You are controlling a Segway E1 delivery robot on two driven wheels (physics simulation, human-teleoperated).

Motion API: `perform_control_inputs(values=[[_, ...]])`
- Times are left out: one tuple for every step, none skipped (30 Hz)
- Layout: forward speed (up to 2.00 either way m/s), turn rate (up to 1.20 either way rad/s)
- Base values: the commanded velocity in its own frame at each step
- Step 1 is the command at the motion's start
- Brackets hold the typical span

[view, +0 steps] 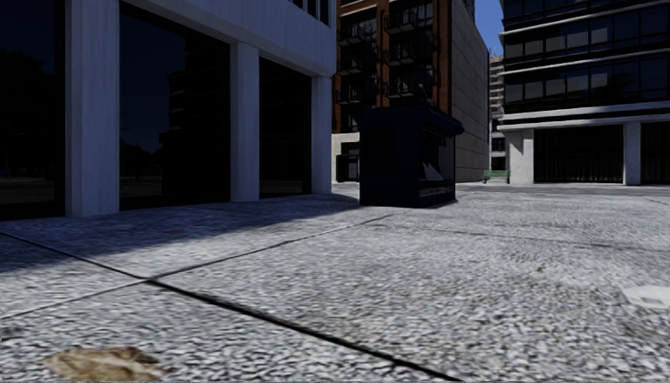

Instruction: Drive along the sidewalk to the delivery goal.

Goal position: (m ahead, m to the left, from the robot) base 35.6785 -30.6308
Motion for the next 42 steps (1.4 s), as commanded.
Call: perform_control_inputs(values=[[2.00,0.00],[2.00,0.00],[2.00,0.00],[2.00,0.00],[2.00,0.00],[2.00,0.00],[2.00,0.00],[2.00,0.00],[2.00,0.00],[2.00,0.00],[2.00,0.00],[2.00,0.00],[2.00,0.00],[2.00,0.00],[2.00,0.00],[2.00,0.00],[2.00,0.00],[2.00,0.00],[2.00,0.00],[2.00,0.00],[2.00,0.00],[2.00,0.00],[2.00,0.00],[2.00,0.00],[2.00,0.00],[2.00,0.00],[2.00,0.00],[2.00,0.00],[2.00,0.00],[2.00,0.00],[2.00,0.00],[2.00,0.00],[2.00,0.00],[2.00,0.00],[2.00,0.00],[2.00,0.00],[2.00,0.00],[2.00,0.00],[2.00,0.00],[2.00,0.00],[2.00,0.00],[2.00,0.00]])
